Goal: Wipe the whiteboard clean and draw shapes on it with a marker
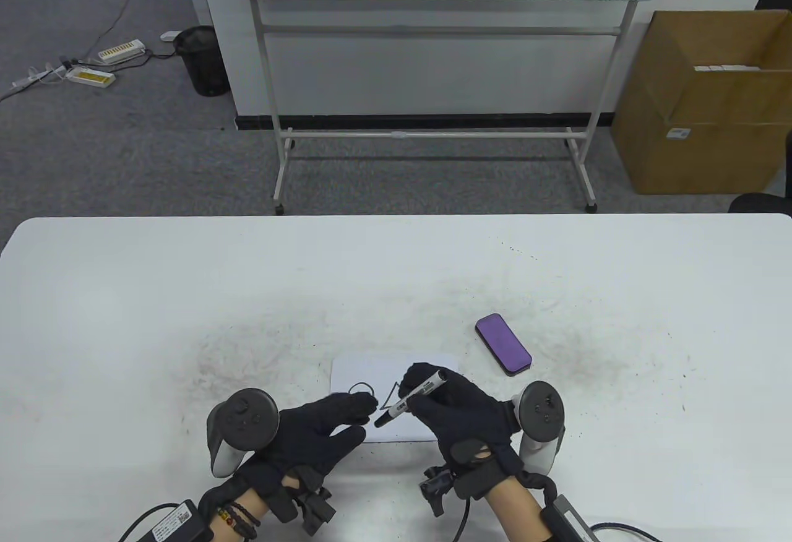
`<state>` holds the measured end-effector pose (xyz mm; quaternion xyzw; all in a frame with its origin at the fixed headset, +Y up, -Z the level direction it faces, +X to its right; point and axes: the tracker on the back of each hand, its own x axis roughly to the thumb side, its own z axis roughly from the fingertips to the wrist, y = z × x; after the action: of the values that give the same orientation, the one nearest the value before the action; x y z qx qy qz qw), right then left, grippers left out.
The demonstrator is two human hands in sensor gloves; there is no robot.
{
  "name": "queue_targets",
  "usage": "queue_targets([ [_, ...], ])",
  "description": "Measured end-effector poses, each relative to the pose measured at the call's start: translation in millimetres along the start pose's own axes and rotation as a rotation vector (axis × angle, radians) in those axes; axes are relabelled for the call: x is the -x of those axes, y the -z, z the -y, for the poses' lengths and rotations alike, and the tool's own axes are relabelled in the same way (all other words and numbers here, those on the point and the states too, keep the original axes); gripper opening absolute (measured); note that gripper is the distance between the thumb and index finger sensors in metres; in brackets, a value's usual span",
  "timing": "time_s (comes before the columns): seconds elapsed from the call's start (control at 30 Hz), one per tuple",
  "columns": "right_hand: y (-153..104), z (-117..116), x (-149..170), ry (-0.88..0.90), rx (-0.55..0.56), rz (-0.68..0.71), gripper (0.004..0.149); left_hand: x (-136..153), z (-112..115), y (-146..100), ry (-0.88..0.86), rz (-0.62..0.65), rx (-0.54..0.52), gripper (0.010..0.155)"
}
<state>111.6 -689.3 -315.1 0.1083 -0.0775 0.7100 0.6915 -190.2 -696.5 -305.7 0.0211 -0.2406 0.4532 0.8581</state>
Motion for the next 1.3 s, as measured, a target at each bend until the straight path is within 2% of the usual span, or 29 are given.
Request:
queue_targets([
  [0.13, 9, 35, -8, -0.105, 0.151, 0.013, 0.056, -7, -7, -6, 0.216, 0.010, -0.027, 0.063],
  [0.23, 17, 63, -16, -0.367, 0.256, 0.054, 0.056, -15, -11, -11, 0.381, 0.024, -0.040, 0.065],
  [0.33, 27, 86, -21, -0.634, 0.265, 0.082, 0.057, -18, -11, -15, 0.471, 0.011, -0.006, 0.067],
  [0.4, 36, 99, -21, -0.819, 0.268, 0.081, 0.057, -16, -7, -18, 0.547, -0.031, 0.119, 0.070],
  [0.47, 47, 113, -18, -0.978, 0.278, 0.052, 0.058, -12, -1, -24, 0.621, -0.013, 0.116, 0.070],
  [0.53, 58, 127, -12, -1.057, 0.310, 0.016, 0.058, -6, 4, -25, 0.698, -0.005, 0.127, 0.071],
  [0.67, 79, 145, 16, -1.202, 0.318, -0.174, 0.058, 4, 3, -22, 0.678, -0.020, 0.132, 0.070],
  [0.9, 110, 158, 69, -1.448, 0.288, -0.417, 0.059, 12, -2, -22, 0.659, -0.022, 0.158, 0.069],
  [1.03, 122, 160, 86, -1.576, 0.217, -0.500, 0.058, 17, -1, -20, 0.641, -0.036, 0.183, 0.069],
  [1.3, 122, 174, 108, -1.576, 0.187, -0.578, 0.058, 19, 1, -20, 0.638, -0.036, 0.203, 0.069],
])
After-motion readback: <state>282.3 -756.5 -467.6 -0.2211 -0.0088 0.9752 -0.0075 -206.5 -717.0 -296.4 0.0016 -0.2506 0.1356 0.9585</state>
